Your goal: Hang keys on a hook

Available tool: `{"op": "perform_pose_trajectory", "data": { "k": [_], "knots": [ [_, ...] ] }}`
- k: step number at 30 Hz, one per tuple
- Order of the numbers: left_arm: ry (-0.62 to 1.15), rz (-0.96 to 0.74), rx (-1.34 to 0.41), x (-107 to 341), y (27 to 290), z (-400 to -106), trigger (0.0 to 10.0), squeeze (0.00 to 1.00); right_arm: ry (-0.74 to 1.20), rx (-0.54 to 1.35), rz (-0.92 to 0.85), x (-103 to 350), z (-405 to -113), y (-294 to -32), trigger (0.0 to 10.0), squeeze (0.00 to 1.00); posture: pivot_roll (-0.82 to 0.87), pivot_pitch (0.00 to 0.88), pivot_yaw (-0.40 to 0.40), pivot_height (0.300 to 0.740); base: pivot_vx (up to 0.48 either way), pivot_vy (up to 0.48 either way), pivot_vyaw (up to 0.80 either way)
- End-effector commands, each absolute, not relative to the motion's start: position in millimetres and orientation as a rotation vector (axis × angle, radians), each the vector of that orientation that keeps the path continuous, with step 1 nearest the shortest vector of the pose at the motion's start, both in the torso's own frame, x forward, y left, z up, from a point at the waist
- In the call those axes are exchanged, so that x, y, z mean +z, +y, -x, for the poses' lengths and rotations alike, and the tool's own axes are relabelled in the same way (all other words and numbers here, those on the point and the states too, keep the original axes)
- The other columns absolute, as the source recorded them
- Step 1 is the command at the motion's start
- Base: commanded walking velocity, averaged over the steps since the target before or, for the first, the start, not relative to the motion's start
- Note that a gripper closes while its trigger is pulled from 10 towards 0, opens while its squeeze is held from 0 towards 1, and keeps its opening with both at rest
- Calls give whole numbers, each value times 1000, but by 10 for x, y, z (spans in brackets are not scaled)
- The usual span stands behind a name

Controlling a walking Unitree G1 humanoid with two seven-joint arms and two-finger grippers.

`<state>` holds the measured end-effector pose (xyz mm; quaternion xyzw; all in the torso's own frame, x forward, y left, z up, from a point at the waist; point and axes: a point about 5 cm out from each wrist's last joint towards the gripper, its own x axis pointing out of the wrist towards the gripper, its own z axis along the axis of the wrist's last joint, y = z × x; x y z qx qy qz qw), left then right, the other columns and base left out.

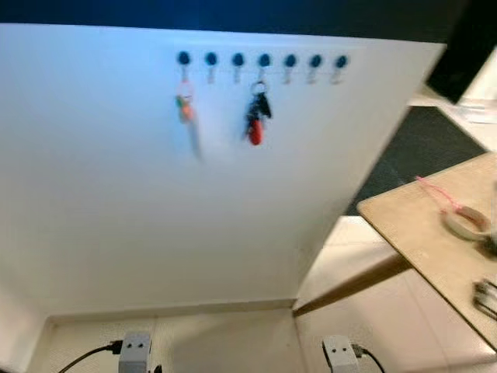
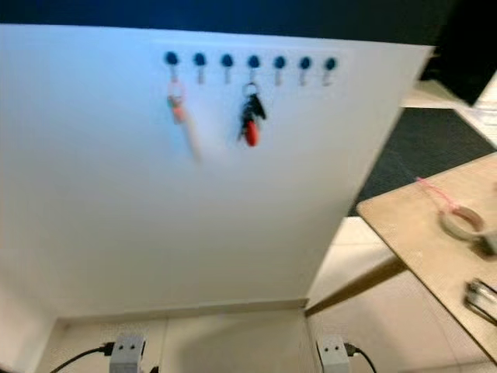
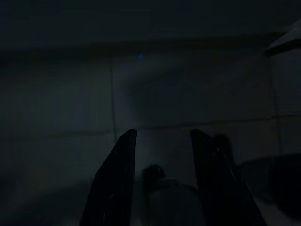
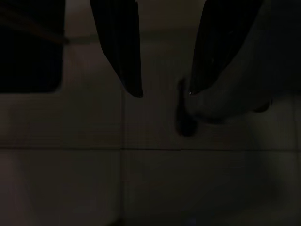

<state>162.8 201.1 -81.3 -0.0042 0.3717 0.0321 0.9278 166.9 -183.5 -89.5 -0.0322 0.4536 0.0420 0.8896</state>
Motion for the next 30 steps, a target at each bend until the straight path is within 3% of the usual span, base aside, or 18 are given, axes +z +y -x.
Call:
{"op": "perform_pose_trajectory", "data": {
  "k": [1, 30],
  "knots": [
    [772, 16, 78, -836, 2006, -1574, 10000, 0, 959, 98, 69, -916, -1631, -1802, 10000, 0, 61, 75, -42, 740, 0, 0, -800],
    [735, 18, 72, -800, 2013, -1630, 10000, 0, 934, 120, 84, -894, -1682, -1772, 10000, 0, 62, 75, -40, 740, 0, 0, -800]
  ]
}}
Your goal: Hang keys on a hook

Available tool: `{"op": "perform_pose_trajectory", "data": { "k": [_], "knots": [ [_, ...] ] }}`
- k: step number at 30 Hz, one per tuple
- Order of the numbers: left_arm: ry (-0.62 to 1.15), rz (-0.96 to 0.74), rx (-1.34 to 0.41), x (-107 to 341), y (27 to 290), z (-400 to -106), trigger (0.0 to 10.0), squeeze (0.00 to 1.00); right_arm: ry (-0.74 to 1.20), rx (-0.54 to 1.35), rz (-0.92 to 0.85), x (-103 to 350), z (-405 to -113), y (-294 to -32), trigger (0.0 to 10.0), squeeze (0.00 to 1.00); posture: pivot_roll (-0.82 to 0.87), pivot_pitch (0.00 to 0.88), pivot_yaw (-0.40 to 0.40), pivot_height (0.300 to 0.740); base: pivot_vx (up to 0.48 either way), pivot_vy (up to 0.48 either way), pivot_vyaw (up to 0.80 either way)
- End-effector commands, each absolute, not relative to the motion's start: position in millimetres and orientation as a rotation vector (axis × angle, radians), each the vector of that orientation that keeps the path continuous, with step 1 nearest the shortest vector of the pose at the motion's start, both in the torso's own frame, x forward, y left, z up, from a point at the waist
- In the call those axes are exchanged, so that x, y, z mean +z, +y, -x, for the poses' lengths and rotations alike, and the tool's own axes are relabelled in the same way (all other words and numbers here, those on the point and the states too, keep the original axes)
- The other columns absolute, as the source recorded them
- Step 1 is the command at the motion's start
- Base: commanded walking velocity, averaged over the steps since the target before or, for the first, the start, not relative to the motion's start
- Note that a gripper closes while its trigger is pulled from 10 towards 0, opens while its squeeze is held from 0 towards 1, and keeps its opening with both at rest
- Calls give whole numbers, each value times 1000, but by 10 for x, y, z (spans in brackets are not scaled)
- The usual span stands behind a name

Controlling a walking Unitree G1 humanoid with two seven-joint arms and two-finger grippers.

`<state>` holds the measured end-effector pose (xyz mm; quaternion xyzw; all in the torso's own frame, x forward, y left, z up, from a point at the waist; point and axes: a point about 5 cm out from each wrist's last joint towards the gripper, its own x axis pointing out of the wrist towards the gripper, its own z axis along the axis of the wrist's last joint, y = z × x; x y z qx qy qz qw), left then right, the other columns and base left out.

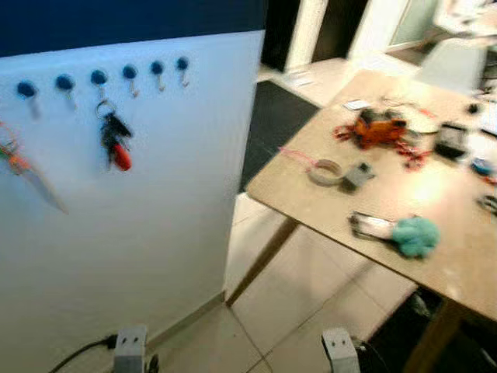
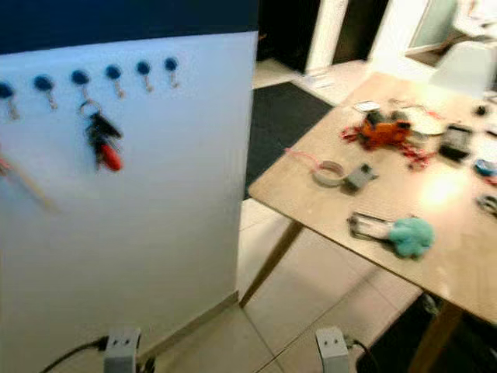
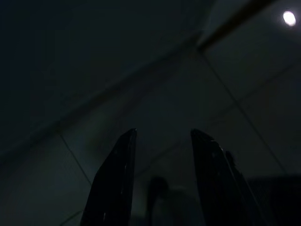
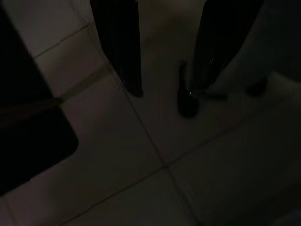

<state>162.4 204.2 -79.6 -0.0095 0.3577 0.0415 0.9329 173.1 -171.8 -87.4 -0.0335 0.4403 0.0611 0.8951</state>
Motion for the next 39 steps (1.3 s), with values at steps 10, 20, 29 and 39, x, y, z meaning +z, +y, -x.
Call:
{"op": "perform_pose_trajectory", "data": {
  "k": [10, 20, 29, 39],
  "knots": [
    [732, 15, 70, -799, 2019, -1621, 10000, 0, 932, 134, 98, -896, -1674, -1765, 10000, 0, 61, 63, -37, 740, 0, 0, -800],
    [733, 14, 69, -805, 2008, -1609, 10000, 0, 938, 172, 99, -902, -1661, -1743, 10000, 0, 62, 58, -41, 740, 0, 0, -720],
    [717, 22, 85, -798, 2013, -1600, 10000, 0, 933, 193, 94, -904, -1656, -1708, 10000, 0, 63, 62, -41, 740, 0, 0, 0],
    [715, 21, 92, -802, 2015, -1578, 10000, 0, 931, 250, 157, -898, -1667, -1702, 10000, 0, 67, 67, -46, 740, 0, 0, 0]
  ]
}}
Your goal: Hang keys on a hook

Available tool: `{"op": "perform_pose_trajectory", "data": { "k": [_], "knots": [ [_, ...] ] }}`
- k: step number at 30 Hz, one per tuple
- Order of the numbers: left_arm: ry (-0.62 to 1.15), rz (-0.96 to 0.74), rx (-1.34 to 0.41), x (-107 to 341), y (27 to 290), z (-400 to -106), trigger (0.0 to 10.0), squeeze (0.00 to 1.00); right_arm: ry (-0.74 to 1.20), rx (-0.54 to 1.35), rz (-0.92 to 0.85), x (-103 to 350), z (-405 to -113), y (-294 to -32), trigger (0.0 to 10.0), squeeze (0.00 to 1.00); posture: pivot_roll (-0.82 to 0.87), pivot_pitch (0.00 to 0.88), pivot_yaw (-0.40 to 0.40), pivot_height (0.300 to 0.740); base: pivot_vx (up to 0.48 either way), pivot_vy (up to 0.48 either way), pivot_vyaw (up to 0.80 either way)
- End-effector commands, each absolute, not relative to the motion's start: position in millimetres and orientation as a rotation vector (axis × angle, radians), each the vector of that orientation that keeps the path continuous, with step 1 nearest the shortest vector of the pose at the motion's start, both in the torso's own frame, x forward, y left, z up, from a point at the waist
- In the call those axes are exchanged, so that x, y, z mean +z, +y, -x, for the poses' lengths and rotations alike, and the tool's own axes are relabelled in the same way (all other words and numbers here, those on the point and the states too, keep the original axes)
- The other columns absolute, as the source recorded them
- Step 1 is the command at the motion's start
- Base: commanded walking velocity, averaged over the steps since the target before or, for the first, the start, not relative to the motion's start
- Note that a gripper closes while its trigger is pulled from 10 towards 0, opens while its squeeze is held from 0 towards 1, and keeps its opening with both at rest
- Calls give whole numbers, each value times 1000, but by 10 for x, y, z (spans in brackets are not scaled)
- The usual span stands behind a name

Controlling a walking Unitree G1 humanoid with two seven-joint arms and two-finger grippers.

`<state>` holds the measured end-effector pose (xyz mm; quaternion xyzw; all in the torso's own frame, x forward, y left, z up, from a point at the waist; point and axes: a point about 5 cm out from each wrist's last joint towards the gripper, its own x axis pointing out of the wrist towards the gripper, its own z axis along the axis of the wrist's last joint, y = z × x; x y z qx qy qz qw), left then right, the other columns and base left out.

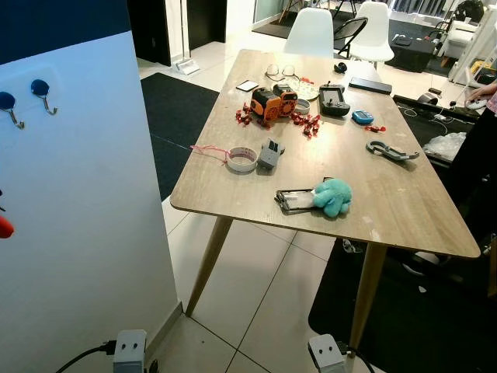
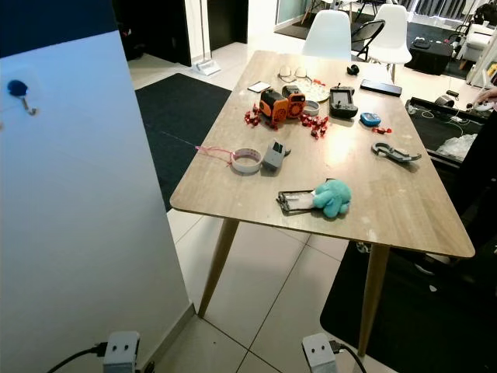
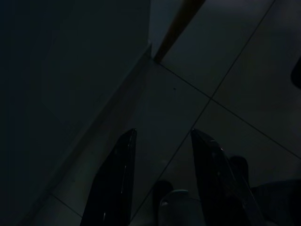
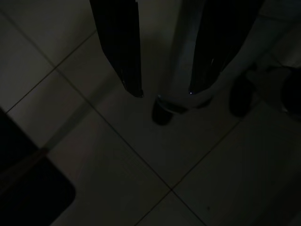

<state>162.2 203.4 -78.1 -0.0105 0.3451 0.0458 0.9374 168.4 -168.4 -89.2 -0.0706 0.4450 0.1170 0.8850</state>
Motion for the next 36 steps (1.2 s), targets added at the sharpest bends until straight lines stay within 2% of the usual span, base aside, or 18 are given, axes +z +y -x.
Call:
{"op": "perform_pose_trajectory", "data": {
  "k": [1, 9, 13, 26, 31, 36],
  "knots": [
    [714, 22, 93, -802, 2015, -1576, 10000, 0, 929, 262, 170, -897, -1668, -1699, 10000, 0, 67, 68, -46, 740, 0, 0, 0],
    [712, 24, 97, -802, 2021, -1573, 10000, 0, 923, 299, 198, -896, -1665, -1673, 10000, 0, 69, 73, -48, 740, 0, 0, 700],
    [714, 27, 99, -803, 2029, -1570, 10000, 0, 933, 247, 131, -909, -1643, -1671, 10000, 0, 67, 75, -45, 740, 0, 0, 0],
    [732, 31, 91, -818, 2029, -1555, 10000, 0, 943, 257, 152, -915, -1628, -1695, 10000, 0, 63, 78, -42, 740, 0, 0, 0],
    [732, 32, 92, -818, 2030, -1555, 10000, 0, 935, 250, 139, -910, -1635, -1695, 10000, 0, 62, 77, -41, 740, 0, 0, -800],
    [734, 32, 93, -820, 2033, -1553, 10000, 0, 928, 248, 137, -907, -1640, -1688, 10000, 0, 63, 76, -42, 740, 0, 0, 0]
  ]
}}
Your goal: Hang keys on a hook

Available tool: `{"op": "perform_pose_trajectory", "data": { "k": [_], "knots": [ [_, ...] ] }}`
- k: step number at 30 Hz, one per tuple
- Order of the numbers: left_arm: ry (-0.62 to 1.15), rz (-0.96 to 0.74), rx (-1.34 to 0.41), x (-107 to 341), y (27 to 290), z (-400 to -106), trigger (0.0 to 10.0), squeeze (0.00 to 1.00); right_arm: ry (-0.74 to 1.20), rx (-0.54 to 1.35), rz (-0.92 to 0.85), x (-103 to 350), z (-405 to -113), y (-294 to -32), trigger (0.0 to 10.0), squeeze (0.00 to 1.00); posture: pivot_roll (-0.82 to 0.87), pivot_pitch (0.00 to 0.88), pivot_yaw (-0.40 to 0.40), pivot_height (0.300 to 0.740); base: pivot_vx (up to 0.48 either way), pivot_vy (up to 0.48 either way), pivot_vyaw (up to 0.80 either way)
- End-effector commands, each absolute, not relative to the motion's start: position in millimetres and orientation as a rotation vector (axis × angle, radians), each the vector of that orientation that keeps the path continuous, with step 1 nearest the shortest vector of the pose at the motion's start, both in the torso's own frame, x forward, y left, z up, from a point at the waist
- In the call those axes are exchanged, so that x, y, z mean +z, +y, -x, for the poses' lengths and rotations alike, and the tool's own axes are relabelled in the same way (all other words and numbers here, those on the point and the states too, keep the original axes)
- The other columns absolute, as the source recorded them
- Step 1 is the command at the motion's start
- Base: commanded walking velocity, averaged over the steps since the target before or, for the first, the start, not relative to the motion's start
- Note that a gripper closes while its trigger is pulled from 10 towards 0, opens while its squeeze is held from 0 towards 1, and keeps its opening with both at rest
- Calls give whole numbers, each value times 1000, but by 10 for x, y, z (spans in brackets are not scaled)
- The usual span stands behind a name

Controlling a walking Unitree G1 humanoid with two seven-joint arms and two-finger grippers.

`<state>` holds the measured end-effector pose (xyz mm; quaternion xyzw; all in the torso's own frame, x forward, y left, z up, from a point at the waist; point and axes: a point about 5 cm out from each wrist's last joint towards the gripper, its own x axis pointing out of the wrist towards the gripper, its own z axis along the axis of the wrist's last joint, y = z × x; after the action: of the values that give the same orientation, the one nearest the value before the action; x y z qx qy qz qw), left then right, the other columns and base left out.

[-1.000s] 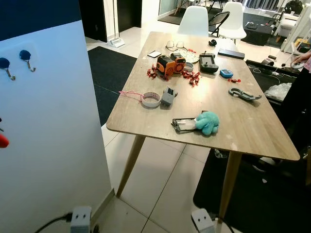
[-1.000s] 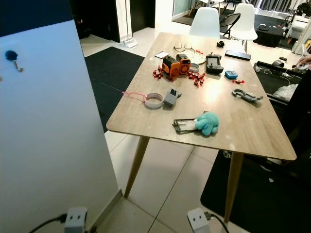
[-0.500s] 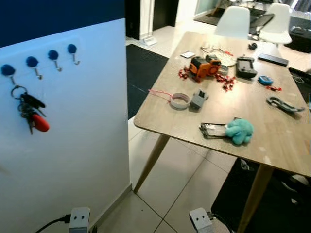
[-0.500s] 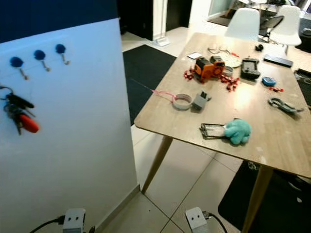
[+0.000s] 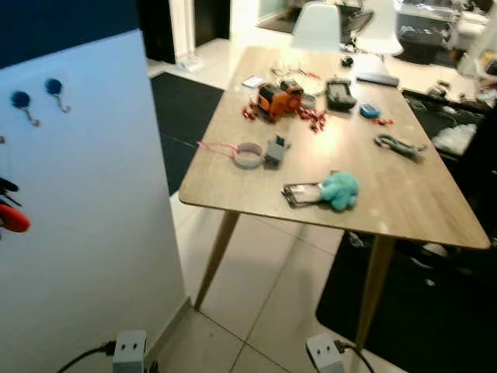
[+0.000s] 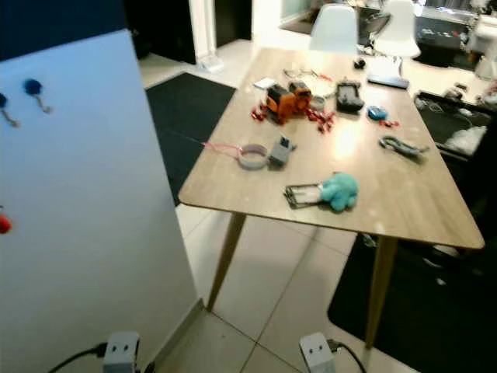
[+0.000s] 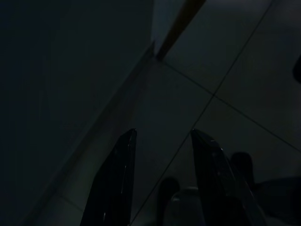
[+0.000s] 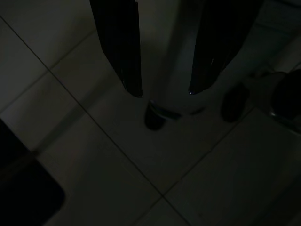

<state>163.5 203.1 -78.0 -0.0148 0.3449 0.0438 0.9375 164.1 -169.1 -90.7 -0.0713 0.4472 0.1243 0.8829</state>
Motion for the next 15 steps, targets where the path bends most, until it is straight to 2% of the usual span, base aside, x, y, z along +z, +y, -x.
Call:
{"op": "perform_pose_trajectory", "data": {
  "k": [1, 15],
  "knots": [
    [734, 31, 93, -819, 2033, -1555, 10000, 0, 928, 249, 137, -906, -1643, -1687, 10000, 0, 64, 75, -43, 740, 0, 0, 0],
    [732, 35, 97, -816, 2042, -1564, 10000, 0, 934, 266, 154, -901, -1661, -1689, 10000, 0, 64, 76, -44, 740, 0, 0, 0]
  ]
}}
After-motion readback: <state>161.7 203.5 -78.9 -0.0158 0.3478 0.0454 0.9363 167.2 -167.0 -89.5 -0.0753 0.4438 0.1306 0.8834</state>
